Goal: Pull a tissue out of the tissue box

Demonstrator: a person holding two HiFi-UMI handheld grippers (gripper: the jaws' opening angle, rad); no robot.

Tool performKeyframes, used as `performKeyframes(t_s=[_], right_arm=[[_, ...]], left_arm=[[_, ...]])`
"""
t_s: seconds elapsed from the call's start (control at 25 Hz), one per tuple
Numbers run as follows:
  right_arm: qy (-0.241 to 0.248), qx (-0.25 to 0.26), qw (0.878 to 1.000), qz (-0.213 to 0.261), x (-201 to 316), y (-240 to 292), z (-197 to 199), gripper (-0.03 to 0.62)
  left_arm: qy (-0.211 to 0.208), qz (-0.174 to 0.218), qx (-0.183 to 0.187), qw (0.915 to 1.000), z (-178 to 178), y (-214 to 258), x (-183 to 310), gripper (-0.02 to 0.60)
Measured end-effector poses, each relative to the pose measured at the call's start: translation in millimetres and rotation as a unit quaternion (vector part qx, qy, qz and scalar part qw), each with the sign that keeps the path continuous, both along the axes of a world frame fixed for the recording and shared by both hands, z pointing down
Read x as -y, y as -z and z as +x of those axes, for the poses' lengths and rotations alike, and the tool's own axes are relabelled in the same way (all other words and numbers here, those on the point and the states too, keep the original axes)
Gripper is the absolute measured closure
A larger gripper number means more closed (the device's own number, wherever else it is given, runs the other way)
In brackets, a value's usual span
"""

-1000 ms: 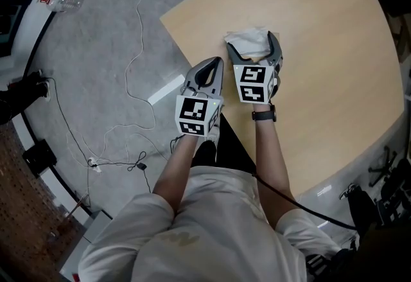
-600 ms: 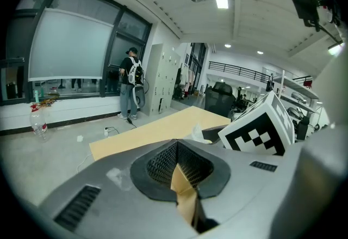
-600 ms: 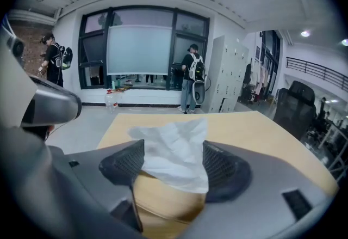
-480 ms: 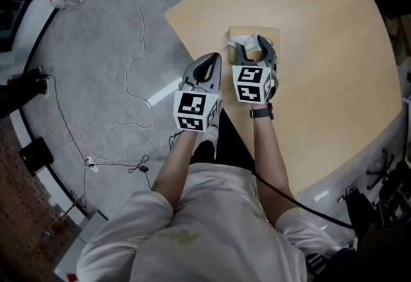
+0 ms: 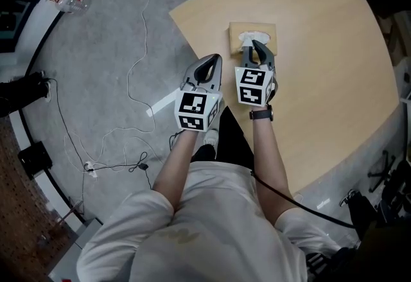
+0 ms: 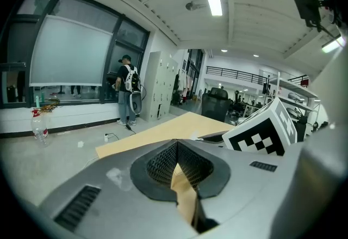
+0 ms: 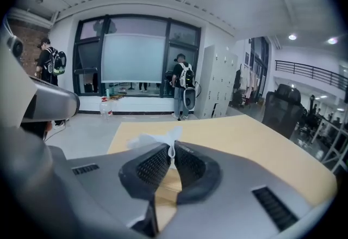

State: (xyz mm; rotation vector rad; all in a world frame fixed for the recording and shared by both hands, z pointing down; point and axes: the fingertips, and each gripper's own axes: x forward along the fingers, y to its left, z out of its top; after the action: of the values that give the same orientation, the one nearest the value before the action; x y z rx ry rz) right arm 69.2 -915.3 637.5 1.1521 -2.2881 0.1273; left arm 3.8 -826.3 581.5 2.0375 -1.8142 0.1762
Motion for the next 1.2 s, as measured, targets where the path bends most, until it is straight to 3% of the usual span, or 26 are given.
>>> performKeyframes(t_s=[0.52, 0.76, 1.2], right_arm=[[-0.061, 0.062, 0.994, 0.059, -71, 89, 44, 0.571], [-0.054, 0.071, 0.992, 0.090, -127, 118, 56, 0.571], [-0.082, 0.104, 0.973, 0.190, -224, 205, 100, 0.582]], left_arm=[[-0.032, 0.071, 0.004, 0.9969, 24, 57, -49, 0.581], [-0.038, 0.112, -0.001, 0.9930, 41, 84, -83, 0.581], [-0.049, 0.171, -0.005, 0.9839, 87, 140, -166, 0.581]])
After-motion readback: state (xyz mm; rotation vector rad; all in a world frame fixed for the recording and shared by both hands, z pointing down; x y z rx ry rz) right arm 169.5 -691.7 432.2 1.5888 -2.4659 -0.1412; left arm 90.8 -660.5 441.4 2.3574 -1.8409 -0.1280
